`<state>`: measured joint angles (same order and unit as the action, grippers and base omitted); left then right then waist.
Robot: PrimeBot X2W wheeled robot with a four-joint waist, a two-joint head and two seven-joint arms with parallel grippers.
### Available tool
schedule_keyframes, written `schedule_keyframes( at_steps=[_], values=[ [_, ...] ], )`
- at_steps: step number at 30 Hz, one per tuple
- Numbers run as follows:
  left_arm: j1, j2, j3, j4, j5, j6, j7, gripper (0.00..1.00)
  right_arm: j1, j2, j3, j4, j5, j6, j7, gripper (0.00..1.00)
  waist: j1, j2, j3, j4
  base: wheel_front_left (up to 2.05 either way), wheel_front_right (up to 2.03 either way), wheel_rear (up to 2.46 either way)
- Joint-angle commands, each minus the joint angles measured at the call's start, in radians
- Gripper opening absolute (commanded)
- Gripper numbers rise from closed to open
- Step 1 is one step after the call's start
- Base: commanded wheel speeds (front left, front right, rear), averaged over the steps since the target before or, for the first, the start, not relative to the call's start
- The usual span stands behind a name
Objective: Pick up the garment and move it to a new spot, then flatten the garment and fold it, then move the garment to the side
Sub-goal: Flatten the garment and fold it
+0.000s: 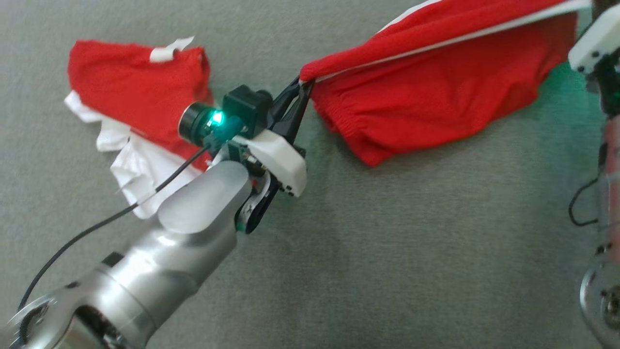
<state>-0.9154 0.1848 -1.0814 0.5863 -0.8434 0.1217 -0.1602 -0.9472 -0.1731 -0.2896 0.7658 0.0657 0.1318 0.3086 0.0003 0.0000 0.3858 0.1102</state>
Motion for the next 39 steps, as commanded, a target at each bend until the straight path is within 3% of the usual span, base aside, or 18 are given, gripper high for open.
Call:
schedule_keyframes(
  at_steps=[1, 8, 10, 11, 13, 21, 27, 34, 39],
  values=[
    [-0.051, 0.012, 0.036, -0.002, 0.008, -0.004, -0.012, 0.0, -0.054, -0.012, 0.017, -0.007, -0.026, -0.001, -0.021, 0.0, -0.0003, 0.0, 0.041, 0.039, 0.0, 0.0, 0.0],
    [-0.076, -0.047, 0.024, 0.046, 0.013, -0.025, -0.034, 0.0, -0.149, -0.027, 0.01, 0.136, -0.095, -0.001, -0.089, 0.0, -0.0003, 0.0, 0.08, 0.077, 0.0, 0.0, 0.0],
    [-0.081, -0.058, 0.019, 0.061, 0.017, -0.03, -0.039, 0.0, -0.171, -0.036, -0.003, 0.166, -0.12, -0.001, -0.116, 1.0, -0.0003, 0.0, 0.087, 0.081, 0.0, 0.0, 0.0],
    [-0.084, -0.062, 0.017, 0.068, 0.018, -0.032, -0.041, 0.12, -0.18, -0.037, -0.005, 0.178, -0.135, -0.001, -0.129, 1.0, -0.0003, 0.0, 0.089, 0.083, 0.0, 0.0, 0.0],
    [-0.088, -0.069, 0.018, 0.083, 0.02, -0.028, -0.047, 1.0, -0.202, -0.038, -0.025, 0.199, -0.15, -0.001, -0.16, 1.0, -0.0003, 0.0, 0.091, 0.083, 0.0, 0.0, 0.0],
    [-0.09, -0.074, 0.058, 0.13, 0.02, 0.0, -0.085, 1.0, -0.243, -0.022, -0.01, 0.268, -0.108, -0.001, -0.299, 1.0, -0.0003, 0.0, 0.056, 0.06, 0.0, 0.0, 0.0],
    [-0.071, -0.053, 0.139, 0.096, 0.052, 0.04, -0.1, 1.0, -0.19, -0.028, 0.098, 0.271, -0.017, -0.001, -0.44, 1.0, -0.0003, 0.0, -0.015, 0.03, 0.0, 0.0, 0.0],
    [0.066, 0.017, 0.317, -0.112, 0.219, 0.095, -0.101, 1.0, -0.005, -0.029, 0.261, 0.147, 0.106, -0.001, -0.554, 1.0, -0.0003, 0.0, -0.129, -0.012, 0.0, 0.0, 0.0],
    [0.198, 0.041, 0.4, -0.203, 0.297, 0.116, -0.101, 1.0, 0.157, -0.018, 0.307, 0.0, 0.161, -0.001, -0.567, 1.0, -0.0003, 0.0, -0.193, -0.032, 0.0, 0.0, 0.0]
  ],
)
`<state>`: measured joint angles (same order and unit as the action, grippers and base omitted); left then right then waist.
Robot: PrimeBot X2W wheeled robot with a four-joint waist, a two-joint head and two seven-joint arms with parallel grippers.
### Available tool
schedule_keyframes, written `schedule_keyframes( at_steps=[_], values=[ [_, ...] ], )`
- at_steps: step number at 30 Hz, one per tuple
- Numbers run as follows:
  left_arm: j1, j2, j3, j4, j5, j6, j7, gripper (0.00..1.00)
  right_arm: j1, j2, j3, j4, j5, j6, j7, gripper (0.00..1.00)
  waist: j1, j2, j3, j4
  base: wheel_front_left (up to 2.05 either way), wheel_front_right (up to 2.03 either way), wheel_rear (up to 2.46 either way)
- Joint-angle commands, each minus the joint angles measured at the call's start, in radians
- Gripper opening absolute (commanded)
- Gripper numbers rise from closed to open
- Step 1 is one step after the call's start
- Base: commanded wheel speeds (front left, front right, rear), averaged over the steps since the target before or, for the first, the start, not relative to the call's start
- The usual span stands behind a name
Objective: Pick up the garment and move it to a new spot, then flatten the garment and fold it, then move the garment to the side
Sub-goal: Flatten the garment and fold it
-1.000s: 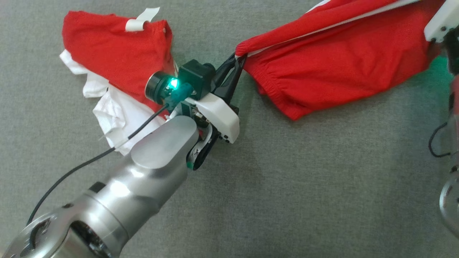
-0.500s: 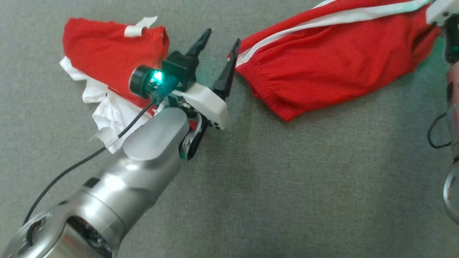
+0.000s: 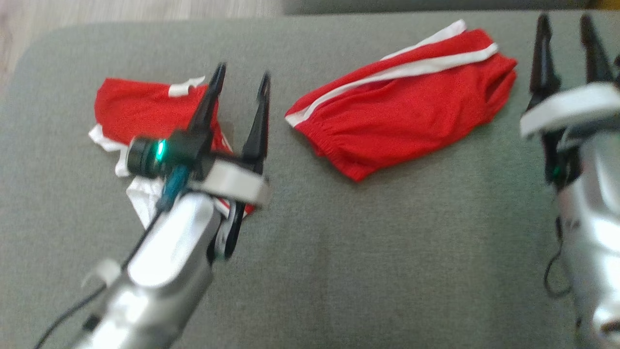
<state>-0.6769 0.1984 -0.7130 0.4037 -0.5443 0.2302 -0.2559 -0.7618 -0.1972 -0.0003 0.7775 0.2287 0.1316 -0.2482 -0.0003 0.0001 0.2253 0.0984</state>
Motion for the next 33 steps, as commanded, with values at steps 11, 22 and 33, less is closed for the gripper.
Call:
schedule_keyframes(
  at_steps=[11, 22, 33],
  values=[
    [0.302, 0.013, 0.191, -0.11, 0.101, -0.018, -0.006, 1.0, 0.435, 0.116, 0.026, -0.352, -0.031, -0.001, -0.013, 1.0, 0.0003, -0.0001, -0.14, -0.056, 0.0, 0.0, 0.0],
    [0.391, -0.049, 0.31, -0.137, 0.209, -0.093, -0.006, 1.0, 0.536, 0.146, -0.034, -0.515, -0.052, -0.001, 0.095, 1.0, 0.0003, -0.0001, -0.075, -0.035, 0.0, 0.0, 0.0],
    [0.274, -0.114, 0.337, -0.123, 0.265, -0.165, -0.006, 1.0, 0.189, 0.11, -0.206, -0.373, -0.17, -0.001, 0.355, 1.0, 0.0003, -0.0001, 0.129, 0.058, 0.0, 0.0, 0.0]
  ],
)
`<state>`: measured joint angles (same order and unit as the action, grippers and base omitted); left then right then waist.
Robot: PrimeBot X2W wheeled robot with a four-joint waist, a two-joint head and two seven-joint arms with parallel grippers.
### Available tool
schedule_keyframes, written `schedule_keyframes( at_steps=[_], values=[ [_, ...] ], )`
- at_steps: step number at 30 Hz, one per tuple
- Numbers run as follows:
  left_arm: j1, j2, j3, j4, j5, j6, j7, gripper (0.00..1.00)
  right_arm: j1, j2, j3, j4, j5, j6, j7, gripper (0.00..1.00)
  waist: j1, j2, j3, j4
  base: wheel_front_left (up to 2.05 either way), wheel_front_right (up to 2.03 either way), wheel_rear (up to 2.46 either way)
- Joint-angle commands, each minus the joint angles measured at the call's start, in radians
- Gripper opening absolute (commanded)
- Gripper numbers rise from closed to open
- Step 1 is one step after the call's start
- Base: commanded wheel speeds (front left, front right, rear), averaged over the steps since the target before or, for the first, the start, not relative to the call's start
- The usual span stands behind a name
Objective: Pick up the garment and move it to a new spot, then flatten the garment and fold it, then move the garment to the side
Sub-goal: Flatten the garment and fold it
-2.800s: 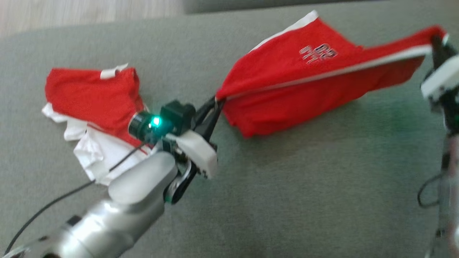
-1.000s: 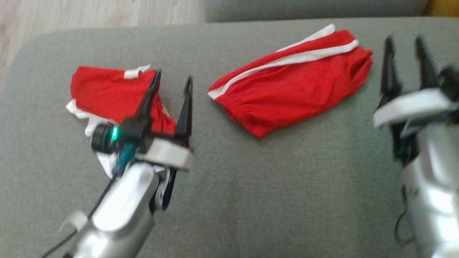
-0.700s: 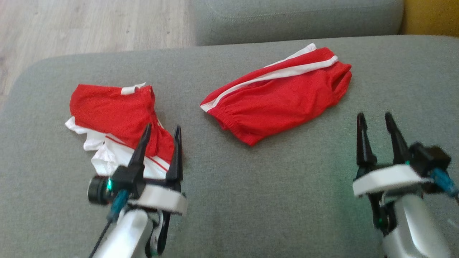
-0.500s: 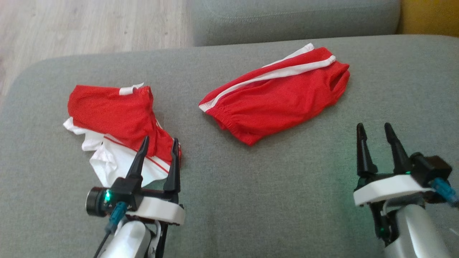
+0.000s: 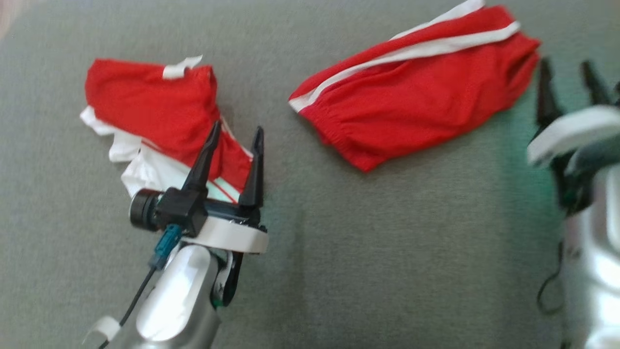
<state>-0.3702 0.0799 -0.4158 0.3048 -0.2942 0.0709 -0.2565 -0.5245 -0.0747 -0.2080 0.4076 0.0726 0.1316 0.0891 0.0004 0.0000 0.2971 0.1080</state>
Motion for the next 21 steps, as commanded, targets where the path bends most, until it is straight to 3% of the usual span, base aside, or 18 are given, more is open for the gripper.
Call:
schedule_keyframes(
  at_steps=[1, 8, 19, 20, 21],
  values=[
    [-0.039, -0.001, 0.04, -0.021, 0.018, -0.011, -0.005, 1.0, -0.083, -0.024, -0.017, 0.032, -0.032, -0.001, 0.036, 1.0, -0.0004, 0.0, 0.067, 0.058, 0.0, 0.0, 0.0],
    [-0.068, -0.022, 0.044, -0.005, 0.026, -0.037, -0.005, 1.0, -0.264, -0.078, -0.156, 0.259, -0.143, -0.001, 0.081, 1.0, -0.0004, 0.0, 0.109, 0.118, 0.0, 0.0, 0.0],
    [-0.069, -0.029, 0.056, -0.016, 0.038, -0.042, -0.005, 1.0, -0.379, -0.109, -0.179, 0.524, -0.205, -0.001, 0.1, 1.0, -0.0004, 0.0, 0.139, 0.136, 0.0, 0.0, 0.0],
    [-0.069, -0.029, 0.057, -0.017, 0.037, -0.042, -0.005, 1.0, -0.388, -0.108, -0.167, 0.543, -0.197, -0.001, 0.099, 0.45, -0.0004, 0.0, 0.141, 0.134, 0.0, 0.0, 0.0],
    [-0.069, -0.029, 0.059, -0.018, 0.036, -0.041, -0.005, 1.0, -0.396, -0.11, -0.151, 0.558, -0.192, -0.001, 0.091, 0.0, -0.0004, 0.0, 0.141, 0.13, 0.0, 0.0, 0.0]
  ],
)
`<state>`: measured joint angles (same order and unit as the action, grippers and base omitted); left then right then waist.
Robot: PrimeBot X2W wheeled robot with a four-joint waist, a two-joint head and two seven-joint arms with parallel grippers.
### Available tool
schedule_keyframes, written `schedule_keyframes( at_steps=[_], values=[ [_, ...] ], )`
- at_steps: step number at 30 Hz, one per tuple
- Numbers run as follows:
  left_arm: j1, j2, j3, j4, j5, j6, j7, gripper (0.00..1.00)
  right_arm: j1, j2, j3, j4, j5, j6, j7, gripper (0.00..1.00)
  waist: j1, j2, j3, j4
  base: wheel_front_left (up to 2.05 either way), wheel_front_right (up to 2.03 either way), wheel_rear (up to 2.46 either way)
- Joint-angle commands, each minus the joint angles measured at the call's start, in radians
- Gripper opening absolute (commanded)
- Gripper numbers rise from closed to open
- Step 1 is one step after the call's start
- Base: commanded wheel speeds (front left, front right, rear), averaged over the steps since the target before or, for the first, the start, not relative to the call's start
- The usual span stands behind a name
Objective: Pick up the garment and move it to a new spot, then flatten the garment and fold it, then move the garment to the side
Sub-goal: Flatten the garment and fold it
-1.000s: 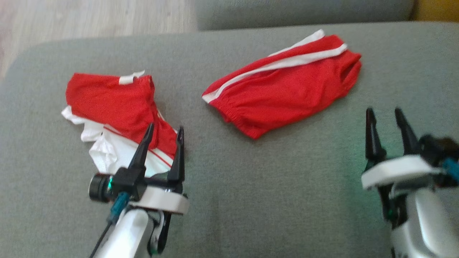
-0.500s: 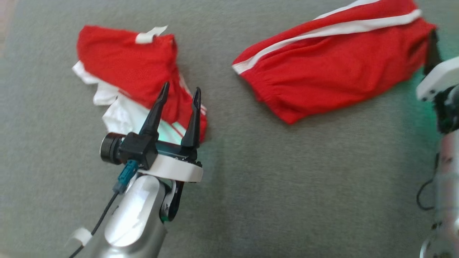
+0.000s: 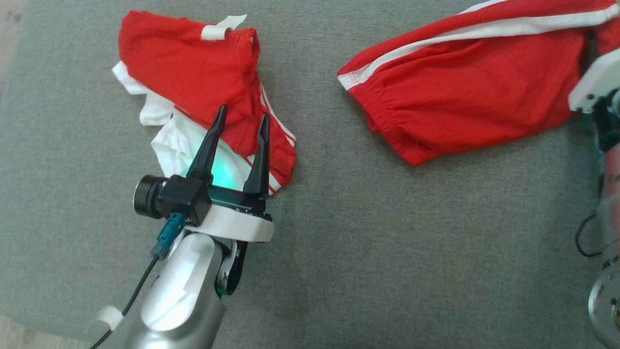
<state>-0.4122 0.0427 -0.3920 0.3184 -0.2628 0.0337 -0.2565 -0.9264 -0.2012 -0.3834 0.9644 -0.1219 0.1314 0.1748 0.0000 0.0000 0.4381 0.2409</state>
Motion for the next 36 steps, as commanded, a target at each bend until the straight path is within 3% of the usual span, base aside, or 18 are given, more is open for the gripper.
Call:
schedule_keyframes(
  at_steps=[1, 9, 13, 17, 24, 36],
  values=[
    [-0.026, 0.008, 0.037, -0.032, 0.004, -0.001, -0.005, 1.0, 0.0, 0.015, 0.041, 0.015, 0.009, -0.001, -0.003, 0.0, 0.0, 0.0, 0.0, -0.008, 0.0, 0.0, 0.0],
    [-0.017, 0.008, 0.043, -0.018, 0.005, -0.002, -0.005, 1.0, 0.007, -0.03, 0.124, 0.067, 0.096, -0.001, -0.115, 0.0, 0.0, 0.0, -0.044, -0.059, 0.0, 0.0, 0.0],
    [-0.001, 0.008, 0.055, -0.014, 0.014, -0.007, -0.005, 1.0, 0.045, -0.026, 0.11, 0.064, 0.239, -0.001, -0.14, 0.0, 0.0, 0.0, -0.086, -0.098, 0.0, 0.0, 0.0],
    [0.015, 0.008, 0.073, -0.008, 0.023, -0.011, -0.005, 1.0, 0.116, -0.071, 0.118, 0.021, 0.323, -0.001, -0.152, 0.0, 0.0, 0.0, -0.118, -0.133, 0.0, 0.0, 0.0],
    [0.028, 0.008, 0.085, -0.003, 0.033, -0.019, -0.005, 1.0, 0.241, -0.155, 0.091, -0.044, 0.362, -0.001, -0.196, 0.0, 0.0, 0.0, -0.145, -0.159, 0.0, 0.0, 0.0],
    [0.055, 0.008, 0.087, 0.01, 0.031, -0.028, -0.005, 1.0, 0.275, -0.1, 0.106, -0.128, 0.462, -0.001, -0.222, 0.0, 0.0, 0.0, -0.181, -0.145, 0.0, 0.0, 0.0]
  ],
)
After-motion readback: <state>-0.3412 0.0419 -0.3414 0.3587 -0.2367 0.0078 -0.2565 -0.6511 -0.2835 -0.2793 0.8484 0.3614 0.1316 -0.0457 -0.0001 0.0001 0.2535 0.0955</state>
